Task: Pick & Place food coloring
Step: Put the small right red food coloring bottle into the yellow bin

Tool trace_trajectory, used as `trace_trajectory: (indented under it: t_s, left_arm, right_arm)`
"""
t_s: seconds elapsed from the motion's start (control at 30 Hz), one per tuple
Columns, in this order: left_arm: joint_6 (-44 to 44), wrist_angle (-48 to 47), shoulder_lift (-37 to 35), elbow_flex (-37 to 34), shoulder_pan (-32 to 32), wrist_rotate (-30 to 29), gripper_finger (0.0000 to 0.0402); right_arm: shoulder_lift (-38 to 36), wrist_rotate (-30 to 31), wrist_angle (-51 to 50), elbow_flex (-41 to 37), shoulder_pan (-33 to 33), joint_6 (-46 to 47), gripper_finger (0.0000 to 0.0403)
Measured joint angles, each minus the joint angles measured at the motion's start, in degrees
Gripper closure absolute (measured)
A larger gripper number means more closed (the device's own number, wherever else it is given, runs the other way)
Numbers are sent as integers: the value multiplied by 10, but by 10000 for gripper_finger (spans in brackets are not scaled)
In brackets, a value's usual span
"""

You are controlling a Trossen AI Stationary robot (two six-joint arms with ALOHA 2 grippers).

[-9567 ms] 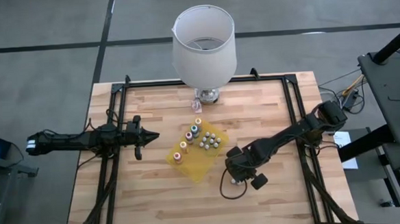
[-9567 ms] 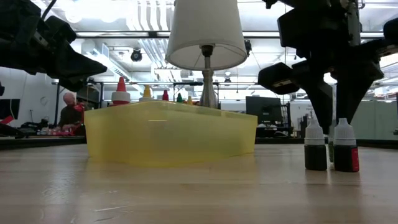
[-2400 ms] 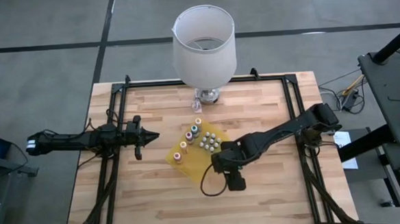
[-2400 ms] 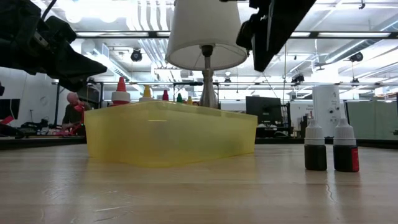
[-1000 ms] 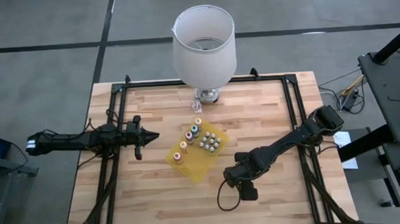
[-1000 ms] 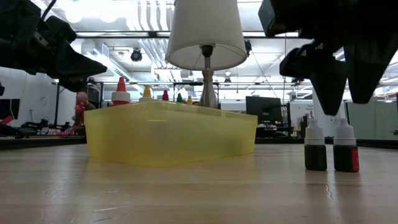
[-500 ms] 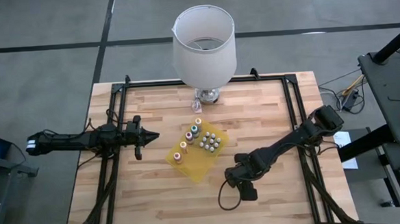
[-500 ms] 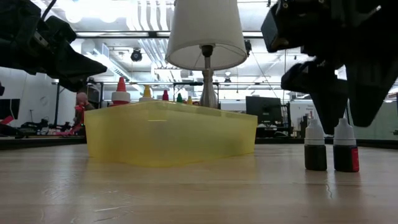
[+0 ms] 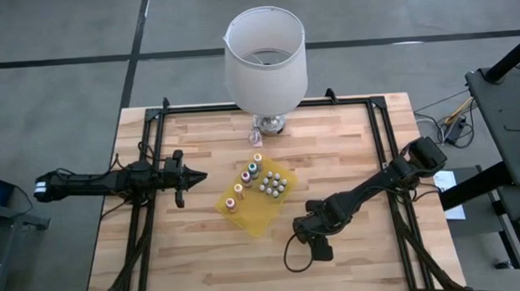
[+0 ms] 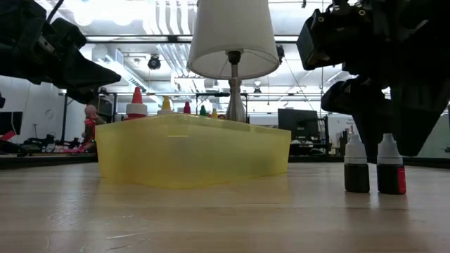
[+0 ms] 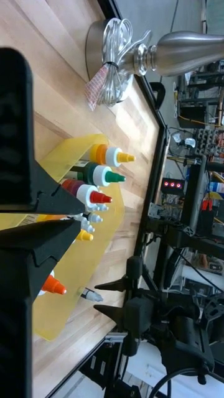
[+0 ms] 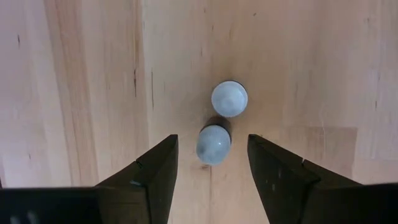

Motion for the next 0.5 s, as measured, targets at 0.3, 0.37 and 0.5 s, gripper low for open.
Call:
trace_trajectory:
  t_s: [0.3,0.37,0.5]
  left_arm:
    - [0,0,0,0,0,0,401]
    - [0,0,0,0,0,0,401]
    - [0,0,0,0,0,0,401]
  right_arm:
    - [0,0,2,0,0,4,266]
    - [0,0,2,0,0,4,287]
    - [0,0,3,0,0,4,331]
